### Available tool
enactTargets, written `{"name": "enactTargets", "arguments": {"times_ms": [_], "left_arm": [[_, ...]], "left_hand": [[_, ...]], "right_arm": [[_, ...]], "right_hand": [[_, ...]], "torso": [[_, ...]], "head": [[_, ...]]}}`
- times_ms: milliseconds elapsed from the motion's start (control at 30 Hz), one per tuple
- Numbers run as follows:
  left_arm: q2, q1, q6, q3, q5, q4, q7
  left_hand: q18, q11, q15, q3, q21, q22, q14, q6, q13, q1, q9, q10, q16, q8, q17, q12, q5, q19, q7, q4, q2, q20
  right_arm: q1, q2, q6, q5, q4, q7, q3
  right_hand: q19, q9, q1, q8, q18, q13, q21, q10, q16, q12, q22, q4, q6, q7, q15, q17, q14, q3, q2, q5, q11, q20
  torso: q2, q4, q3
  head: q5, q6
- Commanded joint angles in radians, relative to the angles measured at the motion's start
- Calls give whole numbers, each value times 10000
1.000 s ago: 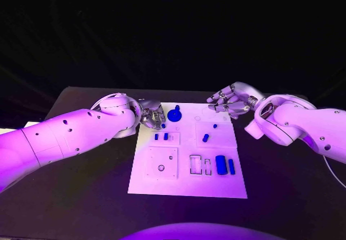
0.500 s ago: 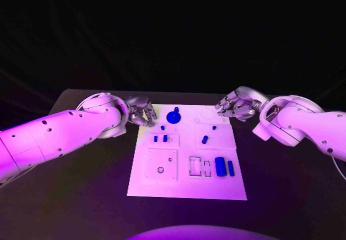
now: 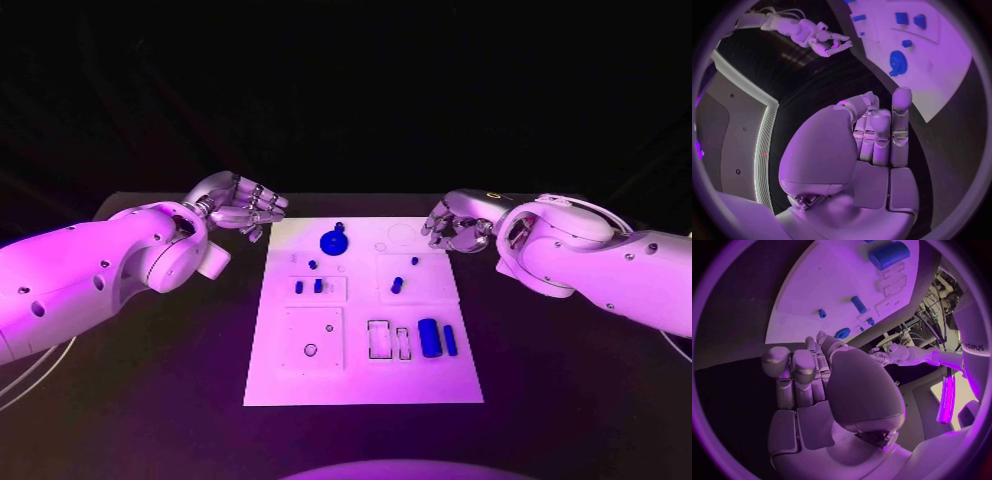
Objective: Assemble the parts on the task board
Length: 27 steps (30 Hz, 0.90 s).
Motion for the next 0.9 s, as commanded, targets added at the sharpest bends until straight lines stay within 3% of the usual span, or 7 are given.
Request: {"name": "enactTargets", "arguments": {"times_ms": [33,100,367,900], "left_arm": [[-134,-56,-392,-18,3612,405,1562],[-225,-103,-345,-42,4197,605,1716],[-374,-227,-46,-85,5517,1173,2071],[-389,-294,131,-148,5782,1770,2113]], "left_hand": [[136,-27,0,-67,-170,-102,-43,113,60,-185,-6,-40,-48,64,-58,131,2,-87,-7,63,52,20],[146,-34,3,-149,-260,-163,-44,108,88,-305,-9,-78,-62,72,-85,190,-3,-104,-15,103,56,27],[201,-15,36,-435,-736,-473,-154,8,152,-617,-32,-260,-171,64,-281,329,-7,-253,-13,203,31,63],[236,-16,35,-513,-997,-647,-261,-34,201,-567,-39,-369,-242,82,-424,452,57,-322,-13,120,102,68]], "right_arm": [[-114,121,243,-1760,57,-377,-26],[-169,211,248,-1897,41,-378,-34],[-387,569,341,-1960,-158,-176,-55],[-625,977,563,-2608,-486,-106,-59]], "right_hand": [[-16,-27,-5,-79,-68,-135,-78,-132,-54,-100,-31,4,-20,-7,75,-11,104,113,-114,-70,28,85],[-2,-30,-15,-92,-70,-175,-68,-137,-59,-115,-11,2,-18,10,91,-19,109,141,-122,-78,37,84],[46,-51,-27,-174,-78,-363,-46,-122,-255,-169,22,-20,-45,16,111,-243,115,297,-132,-74,26,87],[66,-56,-46,-235,-78,-633,-55,-40,-338,-215,8,-89,19,66,139,-358,128,518,-162,-131,64,104]], "torso": [[10,-10,-17],[10,-7,1],[6,16,-1],[21,9,14]], "head": [[-52,61],[-83,56],[-147,82],[-161,2]]}}
